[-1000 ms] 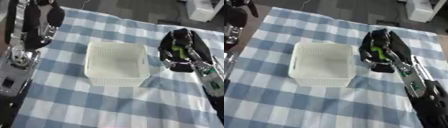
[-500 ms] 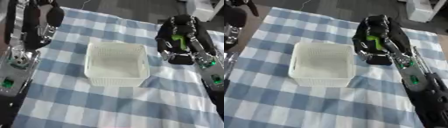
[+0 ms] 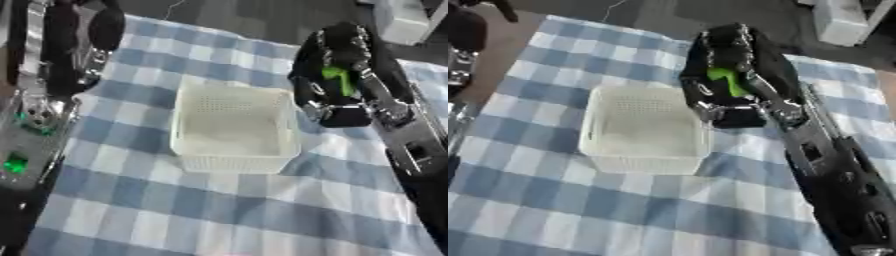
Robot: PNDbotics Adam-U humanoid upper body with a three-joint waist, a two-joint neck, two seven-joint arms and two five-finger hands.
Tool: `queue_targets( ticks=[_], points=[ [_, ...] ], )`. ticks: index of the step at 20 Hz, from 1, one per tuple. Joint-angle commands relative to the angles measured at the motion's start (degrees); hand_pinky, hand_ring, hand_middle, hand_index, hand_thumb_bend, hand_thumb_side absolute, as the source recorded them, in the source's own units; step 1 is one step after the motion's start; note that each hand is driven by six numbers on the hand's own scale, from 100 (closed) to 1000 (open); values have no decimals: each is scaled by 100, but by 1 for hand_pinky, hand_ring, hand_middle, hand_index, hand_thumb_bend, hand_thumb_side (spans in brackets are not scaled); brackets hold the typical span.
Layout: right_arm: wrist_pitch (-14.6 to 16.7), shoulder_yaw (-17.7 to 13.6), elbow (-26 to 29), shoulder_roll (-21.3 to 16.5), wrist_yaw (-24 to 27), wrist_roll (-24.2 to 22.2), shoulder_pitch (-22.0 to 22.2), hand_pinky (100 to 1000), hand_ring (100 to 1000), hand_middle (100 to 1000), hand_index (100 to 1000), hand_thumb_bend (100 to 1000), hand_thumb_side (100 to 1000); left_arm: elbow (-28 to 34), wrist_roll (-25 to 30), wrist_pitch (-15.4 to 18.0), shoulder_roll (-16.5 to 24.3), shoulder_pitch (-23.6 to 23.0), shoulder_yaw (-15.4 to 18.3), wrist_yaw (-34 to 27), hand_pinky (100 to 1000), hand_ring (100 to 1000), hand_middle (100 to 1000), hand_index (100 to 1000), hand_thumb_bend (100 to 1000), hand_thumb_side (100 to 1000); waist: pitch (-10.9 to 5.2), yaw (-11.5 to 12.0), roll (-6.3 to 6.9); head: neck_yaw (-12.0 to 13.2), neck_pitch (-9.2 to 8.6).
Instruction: Pick up objects on the table and place them in the box.
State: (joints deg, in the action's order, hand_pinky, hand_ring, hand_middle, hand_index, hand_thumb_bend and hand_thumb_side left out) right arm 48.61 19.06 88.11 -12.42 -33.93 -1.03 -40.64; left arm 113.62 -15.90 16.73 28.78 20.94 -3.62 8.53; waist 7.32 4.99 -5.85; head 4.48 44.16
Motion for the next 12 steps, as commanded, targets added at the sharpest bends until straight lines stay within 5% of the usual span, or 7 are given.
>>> queue_targets(
  ticks=[1, 12],
  points=[
    [41, 11, -71, 139, 128, -148, -172, 100, 347, 466, 423, 100, 247, 97, -19, 82, 79, 115, 25, -46, 378, 849, 935, 989, 499, 765, -94, 20, 45, -21, -4],
    [211, 25, -619, 648, 236, -695, -310, 100, 346, 466, 438, 100, 249, 97, -76, 185, 89, 341, 9, -210, 439, 844, 928, 986, 474, 768, -122, 171, 32, 19, -43]
  ],
)
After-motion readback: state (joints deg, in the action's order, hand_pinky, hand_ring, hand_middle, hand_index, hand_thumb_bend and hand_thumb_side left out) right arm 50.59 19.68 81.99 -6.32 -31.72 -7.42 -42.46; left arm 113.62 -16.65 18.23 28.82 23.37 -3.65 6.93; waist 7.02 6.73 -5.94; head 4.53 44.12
